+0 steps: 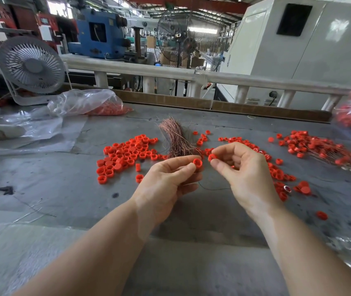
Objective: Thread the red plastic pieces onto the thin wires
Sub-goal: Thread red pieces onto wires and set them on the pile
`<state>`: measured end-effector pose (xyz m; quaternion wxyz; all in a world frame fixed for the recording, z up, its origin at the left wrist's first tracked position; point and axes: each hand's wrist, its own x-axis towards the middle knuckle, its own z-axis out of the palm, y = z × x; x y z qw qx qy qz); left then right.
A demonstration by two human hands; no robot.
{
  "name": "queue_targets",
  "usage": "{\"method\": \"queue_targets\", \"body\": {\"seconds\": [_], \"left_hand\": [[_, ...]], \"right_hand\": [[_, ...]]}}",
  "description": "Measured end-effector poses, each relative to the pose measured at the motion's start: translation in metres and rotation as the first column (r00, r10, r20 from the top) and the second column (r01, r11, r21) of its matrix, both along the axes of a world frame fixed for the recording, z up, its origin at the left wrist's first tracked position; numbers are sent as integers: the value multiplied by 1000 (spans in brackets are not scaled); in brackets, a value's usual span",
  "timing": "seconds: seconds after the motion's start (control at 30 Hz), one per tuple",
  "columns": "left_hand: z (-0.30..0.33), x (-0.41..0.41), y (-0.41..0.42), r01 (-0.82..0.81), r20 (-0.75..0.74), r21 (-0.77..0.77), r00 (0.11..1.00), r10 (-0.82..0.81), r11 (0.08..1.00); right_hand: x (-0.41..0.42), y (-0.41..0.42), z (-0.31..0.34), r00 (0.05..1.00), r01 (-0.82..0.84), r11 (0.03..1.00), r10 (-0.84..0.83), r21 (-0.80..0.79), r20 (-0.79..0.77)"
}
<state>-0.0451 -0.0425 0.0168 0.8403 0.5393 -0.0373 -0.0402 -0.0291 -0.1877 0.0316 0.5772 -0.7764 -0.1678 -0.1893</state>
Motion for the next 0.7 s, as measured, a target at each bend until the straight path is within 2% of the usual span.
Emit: {"method": "queue_targets", "body": {"seconds": [0.13, 0.23, 0.7], "left_hand": [[0, 0, -1, 11, 1, 14, 1000, -12, 1000], [0, 0, -1, 26, -1, 27, 1000, -26, 999], [1, -1, 0, 42, -12, 29, 999, -42, 999]], "right_hand": [[-4, 3, 1, 992, 22, 995, -9, -97, 128], [-6, 5, 1, 986, 12, 990, 12, -143, 164], [-7, 6, 2, 991, -95, 988, 106, -119, 86]]}}
